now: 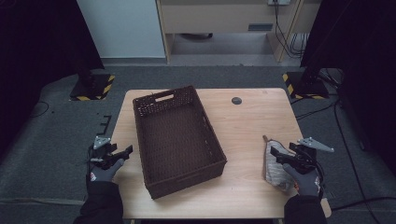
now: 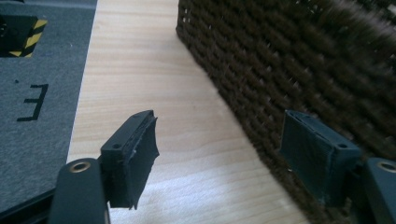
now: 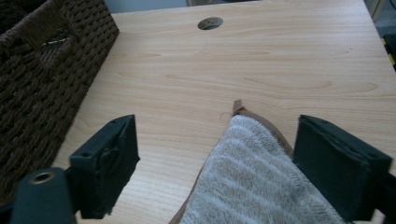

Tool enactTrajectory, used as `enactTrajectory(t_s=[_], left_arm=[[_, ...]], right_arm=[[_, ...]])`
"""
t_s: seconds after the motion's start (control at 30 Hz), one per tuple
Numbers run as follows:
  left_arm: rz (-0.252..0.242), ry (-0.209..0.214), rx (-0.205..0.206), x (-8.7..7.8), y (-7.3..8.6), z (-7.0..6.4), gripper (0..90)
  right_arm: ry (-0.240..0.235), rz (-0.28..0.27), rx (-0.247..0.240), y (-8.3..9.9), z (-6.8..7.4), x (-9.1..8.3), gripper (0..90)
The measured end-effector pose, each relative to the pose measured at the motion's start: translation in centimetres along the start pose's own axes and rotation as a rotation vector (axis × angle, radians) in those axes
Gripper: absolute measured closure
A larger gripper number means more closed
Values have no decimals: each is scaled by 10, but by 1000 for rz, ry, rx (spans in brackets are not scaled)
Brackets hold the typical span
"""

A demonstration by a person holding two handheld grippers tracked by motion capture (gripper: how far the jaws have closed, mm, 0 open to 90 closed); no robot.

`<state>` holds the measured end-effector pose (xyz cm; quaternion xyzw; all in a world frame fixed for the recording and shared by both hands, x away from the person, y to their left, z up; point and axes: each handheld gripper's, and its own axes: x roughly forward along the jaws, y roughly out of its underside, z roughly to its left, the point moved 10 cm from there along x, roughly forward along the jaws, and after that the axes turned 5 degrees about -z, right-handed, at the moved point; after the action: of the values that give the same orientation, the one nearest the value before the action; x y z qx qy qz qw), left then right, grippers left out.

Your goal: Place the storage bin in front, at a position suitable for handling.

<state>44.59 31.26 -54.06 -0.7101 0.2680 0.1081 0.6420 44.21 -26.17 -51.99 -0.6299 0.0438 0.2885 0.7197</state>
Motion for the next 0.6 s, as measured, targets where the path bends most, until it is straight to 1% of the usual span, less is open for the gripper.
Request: enactTrajectory(t_s=[0.1, 0.13, 0.2, 0.3, 0.47, 0.6], left_arm=[[-23, 3, -14, -3, -5, -2, 275], [-25, 1, -14, -4, -5, -2, 276], [-38, 1, -24, -7, -8, -3, 282], [-62, 8, -38, -12, -14, -5, 291], [-96, 21, -39, -17, -24, -11, 312], [-106, 32, -22, -20, -28, -19, 323]], right_arm=[[-1, 30, -27, 4, 2, 0, 204], [-1, 41, -45, 5, 3, 0, 216], [-12, 46, -52, 5, 8, 0, 237], [-25, 34, -59, 2, 14, 0, 258], [-38, 18, -64, -6, 27, 1, 303], [-62, 16, -76, -10, 39, 4, 326]])
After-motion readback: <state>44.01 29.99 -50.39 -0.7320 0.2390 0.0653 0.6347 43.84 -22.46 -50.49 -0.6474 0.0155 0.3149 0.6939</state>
